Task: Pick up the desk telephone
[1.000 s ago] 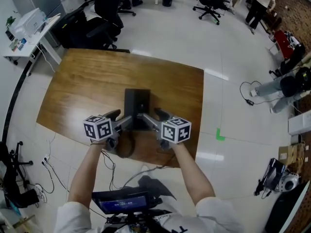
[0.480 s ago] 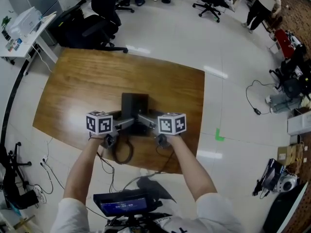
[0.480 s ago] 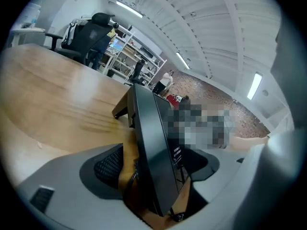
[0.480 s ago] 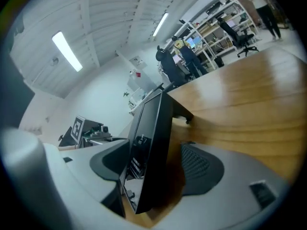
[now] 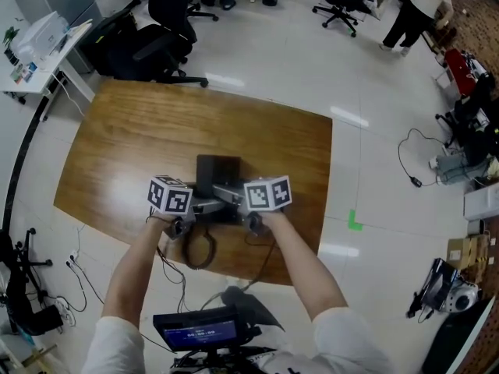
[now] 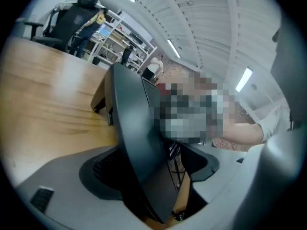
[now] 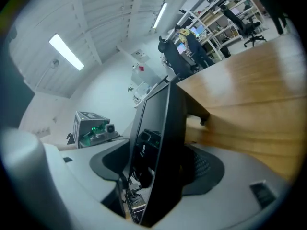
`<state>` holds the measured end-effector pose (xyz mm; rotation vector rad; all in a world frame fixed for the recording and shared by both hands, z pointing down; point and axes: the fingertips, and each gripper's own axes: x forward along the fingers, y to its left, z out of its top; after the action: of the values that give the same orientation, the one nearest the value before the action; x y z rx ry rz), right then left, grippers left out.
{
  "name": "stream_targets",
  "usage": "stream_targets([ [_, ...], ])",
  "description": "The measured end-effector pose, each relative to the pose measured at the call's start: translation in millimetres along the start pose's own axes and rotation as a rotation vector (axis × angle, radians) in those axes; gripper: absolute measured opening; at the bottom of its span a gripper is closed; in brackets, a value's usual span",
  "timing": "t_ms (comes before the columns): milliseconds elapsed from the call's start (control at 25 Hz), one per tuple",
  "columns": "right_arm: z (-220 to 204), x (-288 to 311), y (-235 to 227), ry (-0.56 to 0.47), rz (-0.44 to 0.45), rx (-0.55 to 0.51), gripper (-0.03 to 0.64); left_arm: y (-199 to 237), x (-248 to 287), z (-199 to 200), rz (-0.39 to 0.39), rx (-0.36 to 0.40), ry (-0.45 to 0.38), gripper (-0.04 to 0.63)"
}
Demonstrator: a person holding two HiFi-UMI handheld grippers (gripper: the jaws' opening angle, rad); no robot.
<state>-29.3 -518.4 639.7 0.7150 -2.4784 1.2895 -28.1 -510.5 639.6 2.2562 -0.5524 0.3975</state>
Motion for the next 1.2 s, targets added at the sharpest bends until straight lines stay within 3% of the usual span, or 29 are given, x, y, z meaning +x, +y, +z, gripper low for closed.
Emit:
stream_targets([
  [120,2,6,-1,0.000,-0.016,-0.001,0.334,0,9,-4,0.024,0.061,0.048,0.355],
  [280,2,7,-3,-0.004,-0.016,0.005,0.314,1,8,-3,0.021,0.048,0.038,0.344],
  [640,3,-8,4,-0.069,0.035,0.001,0.293,-12,7,-1,-0.008,-0.018,-0.052,0.308],
  [1200,27,-27,46,-0.148,0.080,-0.089,0.293,-40,-25,27,-0.019,0.024,-0.155,0.278],
])
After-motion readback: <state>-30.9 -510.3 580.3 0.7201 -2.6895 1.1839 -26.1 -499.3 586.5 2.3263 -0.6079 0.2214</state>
